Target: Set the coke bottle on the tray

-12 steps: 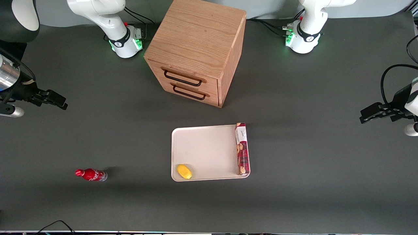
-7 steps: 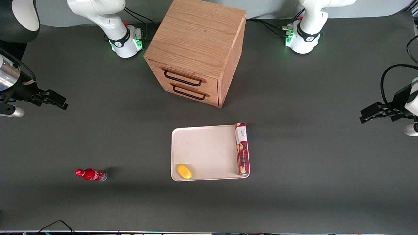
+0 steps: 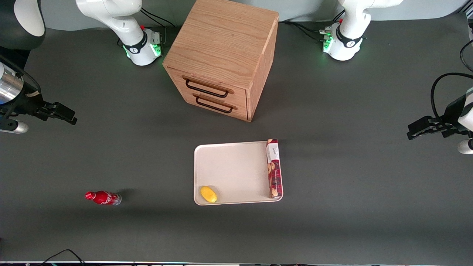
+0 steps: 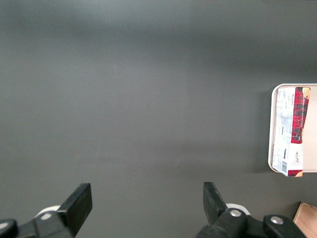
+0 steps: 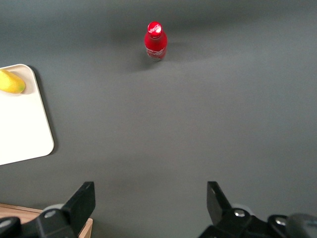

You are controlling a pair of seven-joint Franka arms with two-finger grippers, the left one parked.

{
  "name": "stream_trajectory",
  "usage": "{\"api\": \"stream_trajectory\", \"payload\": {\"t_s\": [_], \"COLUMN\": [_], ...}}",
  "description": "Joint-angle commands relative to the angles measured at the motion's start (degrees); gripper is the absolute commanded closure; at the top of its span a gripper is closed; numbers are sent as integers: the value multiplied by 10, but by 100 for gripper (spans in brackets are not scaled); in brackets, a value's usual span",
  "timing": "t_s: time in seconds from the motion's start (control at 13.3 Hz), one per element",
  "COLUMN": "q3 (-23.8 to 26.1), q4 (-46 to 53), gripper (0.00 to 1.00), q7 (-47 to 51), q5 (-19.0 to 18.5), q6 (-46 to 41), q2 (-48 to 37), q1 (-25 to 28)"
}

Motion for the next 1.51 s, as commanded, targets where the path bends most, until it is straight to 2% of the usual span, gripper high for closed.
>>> {"api": "stream_trajectory", "payload": {"t_s": [0.0, 0.6, 0.83, 1.21, 1.43], "q3": [0, -18, -39, -42, -43], "q4": [11, 36, 91, 145, 176], "gripper": [0, 0, 0, 0, 0], "q7": [-15, -35, -83, -140, -180], "q5": [12, 11, 19, 71, 72], "q6": [-11, 1, 31, 135, 173], "q2": [5, 42, 118, 262, 323], "q1": [-6, -7, -7, -6, -7]}}
